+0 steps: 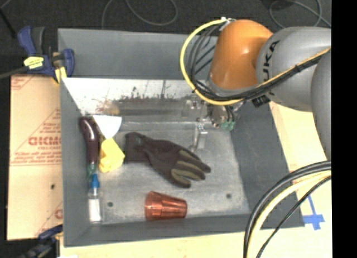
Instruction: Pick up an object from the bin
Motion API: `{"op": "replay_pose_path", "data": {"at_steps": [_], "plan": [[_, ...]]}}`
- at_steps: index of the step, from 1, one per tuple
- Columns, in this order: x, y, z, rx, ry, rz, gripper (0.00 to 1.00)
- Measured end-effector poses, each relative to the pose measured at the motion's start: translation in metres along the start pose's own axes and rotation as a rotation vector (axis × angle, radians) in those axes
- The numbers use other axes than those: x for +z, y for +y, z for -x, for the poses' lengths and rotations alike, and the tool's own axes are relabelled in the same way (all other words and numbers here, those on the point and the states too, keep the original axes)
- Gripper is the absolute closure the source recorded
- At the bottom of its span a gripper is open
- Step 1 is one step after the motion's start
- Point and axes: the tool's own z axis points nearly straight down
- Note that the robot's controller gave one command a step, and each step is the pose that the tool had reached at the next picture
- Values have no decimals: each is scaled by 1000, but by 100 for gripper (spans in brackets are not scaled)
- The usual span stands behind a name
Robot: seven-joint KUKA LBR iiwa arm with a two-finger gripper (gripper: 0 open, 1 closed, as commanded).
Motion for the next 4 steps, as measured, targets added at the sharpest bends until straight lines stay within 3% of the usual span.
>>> {"op": "replay_pose_path", "data": {"at_steps": [1, 2, 3, 4], "plan": [[-5, 0, 2, 0, -8, 0, 0], [13, 4, -8, 72, -16, 0, 0], [55, 13, -25, 159, -7, 1, 0], [70, 30, -28, 325, -17, 2, 100]]}}
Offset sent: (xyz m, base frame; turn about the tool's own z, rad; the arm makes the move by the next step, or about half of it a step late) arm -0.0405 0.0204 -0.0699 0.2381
